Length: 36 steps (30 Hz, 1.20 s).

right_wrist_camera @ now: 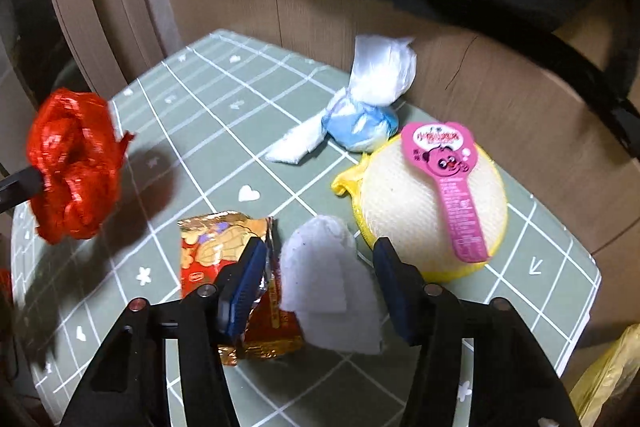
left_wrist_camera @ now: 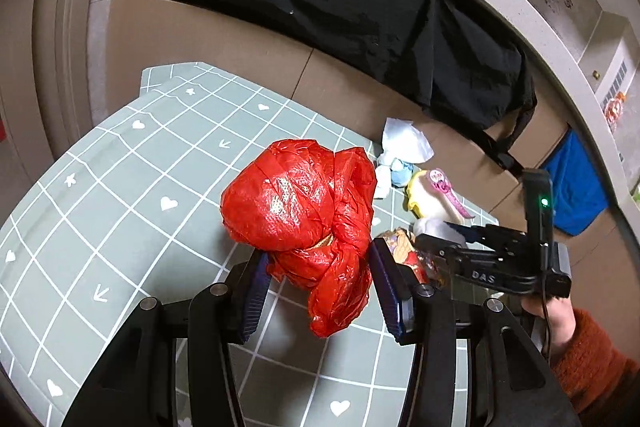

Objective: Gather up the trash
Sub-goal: 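Grasp the red plastic bag with left tool while right tool grasps white tissue, then carry the red bag and white tissue over the bin with both tools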

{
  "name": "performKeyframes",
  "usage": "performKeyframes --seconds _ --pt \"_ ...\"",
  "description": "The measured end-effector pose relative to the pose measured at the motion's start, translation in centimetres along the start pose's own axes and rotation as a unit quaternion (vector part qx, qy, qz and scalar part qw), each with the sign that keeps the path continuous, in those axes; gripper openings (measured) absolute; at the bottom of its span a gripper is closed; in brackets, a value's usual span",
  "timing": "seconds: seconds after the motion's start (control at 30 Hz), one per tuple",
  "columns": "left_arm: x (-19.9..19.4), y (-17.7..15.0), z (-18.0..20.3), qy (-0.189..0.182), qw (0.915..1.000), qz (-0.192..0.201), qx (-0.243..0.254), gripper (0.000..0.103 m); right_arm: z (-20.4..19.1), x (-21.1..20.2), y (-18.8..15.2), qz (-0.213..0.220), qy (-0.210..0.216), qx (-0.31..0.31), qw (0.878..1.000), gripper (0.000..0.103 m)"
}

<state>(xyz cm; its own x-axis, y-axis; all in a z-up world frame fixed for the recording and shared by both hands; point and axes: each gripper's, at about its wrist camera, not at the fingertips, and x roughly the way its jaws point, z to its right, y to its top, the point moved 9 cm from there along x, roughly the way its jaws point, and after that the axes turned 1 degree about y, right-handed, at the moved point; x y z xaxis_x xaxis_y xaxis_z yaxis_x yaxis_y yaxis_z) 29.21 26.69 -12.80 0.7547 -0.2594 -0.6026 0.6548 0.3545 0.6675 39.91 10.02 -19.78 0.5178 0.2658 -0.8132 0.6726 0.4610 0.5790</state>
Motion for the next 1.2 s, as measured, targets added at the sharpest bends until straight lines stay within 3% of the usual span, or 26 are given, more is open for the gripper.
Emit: performKeyframes --seconds 0.2,0.77,1.2 --pt "0.5 -0.5 1.4 -0.006 0.9999 -0.005 0.013 0.050 0.4 -0.9 -1.2 -0.003 0.013 0.018 1.000 0.026" --pt "-0.4 0.4 8.6 -0.027 0.9964 0.020 0.077 0.050 2.0 -11.9 -1.5 0.096 0.014 0.030 0.995 0.025" --pt "-0.9 0.1 11.8 -0.015 0.9926 0.032 0.116 0.050 3.1 -13.6 -3.4 0.116 0.017 0.040 0.992 0.025"
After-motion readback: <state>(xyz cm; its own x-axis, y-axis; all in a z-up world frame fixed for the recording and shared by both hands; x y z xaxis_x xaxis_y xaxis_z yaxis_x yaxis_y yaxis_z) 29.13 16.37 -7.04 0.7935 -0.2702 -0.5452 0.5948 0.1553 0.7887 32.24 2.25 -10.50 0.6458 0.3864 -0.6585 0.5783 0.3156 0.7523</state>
